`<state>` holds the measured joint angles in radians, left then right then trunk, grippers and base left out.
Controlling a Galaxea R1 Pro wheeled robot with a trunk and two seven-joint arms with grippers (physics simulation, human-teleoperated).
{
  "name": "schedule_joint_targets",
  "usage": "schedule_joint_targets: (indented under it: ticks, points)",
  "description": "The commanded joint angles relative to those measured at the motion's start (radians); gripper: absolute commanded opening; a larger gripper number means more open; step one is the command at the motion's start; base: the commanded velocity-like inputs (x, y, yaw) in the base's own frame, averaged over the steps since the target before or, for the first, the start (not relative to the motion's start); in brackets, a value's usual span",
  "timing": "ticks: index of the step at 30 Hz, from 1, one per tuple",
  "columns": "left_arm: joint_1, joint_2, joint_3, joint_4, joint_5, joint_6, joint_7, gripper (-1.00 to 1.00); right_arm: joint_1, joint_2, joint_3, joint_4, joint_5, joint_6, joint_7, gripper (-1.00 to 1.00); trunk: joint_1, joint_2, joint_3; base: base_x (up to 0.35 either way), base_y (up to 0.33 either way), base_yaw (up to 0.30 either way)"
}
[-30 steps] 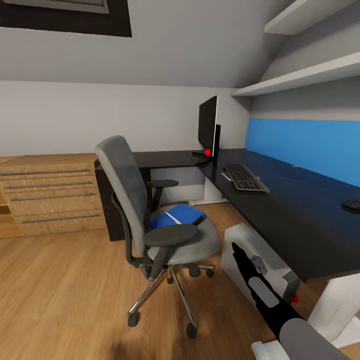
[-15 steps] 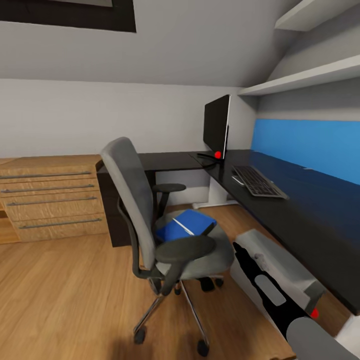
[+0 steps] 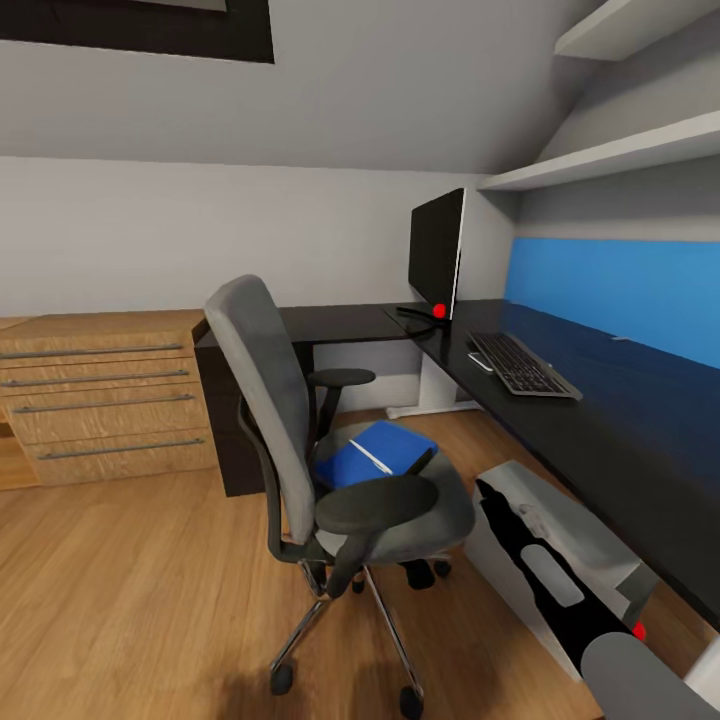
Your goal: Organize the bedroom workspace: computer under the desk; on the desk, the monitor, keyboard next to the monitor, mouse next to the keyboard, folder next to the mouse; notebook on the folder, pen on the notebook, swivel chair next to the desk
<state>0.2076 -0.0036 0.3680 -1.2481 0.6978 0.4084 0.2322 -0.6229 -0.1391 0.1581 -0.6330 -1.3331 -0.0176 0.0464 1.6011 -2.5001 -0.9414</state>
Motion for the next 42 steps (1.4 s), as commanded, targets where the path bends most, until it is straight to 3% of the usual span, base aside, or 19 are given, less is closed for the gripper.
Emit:
schedule_joint_targets:
  ticks: [1, 13, 18, 25, 42]
  points:
    - [0.0, -0.001, 0.001, -0.002, 0.01, 0.004, 0.007, 1.0, -0.001, -0.002, 0.004, 0.0, -0.01, -0.002, 0.003, 1.0, 0.0, 0.0, -0.001, 0.003, 0.003, 0.0]
    - [-0.002, -0.001, -0.001, -0.002, 0.009, 0.003, 0.011, 1.0, -0.019, -0.025, -0.001, 0.004, -0.013, 0.045, 0.0, 1.0, 0.0, 0.0, -0.001, 0.08, 0.037, 0.0]
    - [-0.009, -0.002, 0.0, -0.002, 0.015, 0.006, 0.012, 1.0, -0.022, -0.025, -0.003, 0.008, -0.011, 0.058, 0.0, 1.0, 0.0, 0.0, -0.001, 0.055, 0.024, 0.0]
    - [0.014, 0.036, 0.021, 0.022, 0.025, -0.003, 0.026, 1.0, -0.023, -0.021, -0.002, 0.044, 0.005, 0.055, -0.015, 1.0, 0.0, 0.0, -0.001, 0.0, 0.0, 0.0]
    - [0.014, 0.036, 0.021, 0.022, 0.025, -0.003, 0.026, 1.0, -0.023, -0.021, -0.002, 0.044, 0.005, 0.055, -0.015, 1.0, 0.0, 0.0, -0.001, 0.0, 0.0, 0.0]
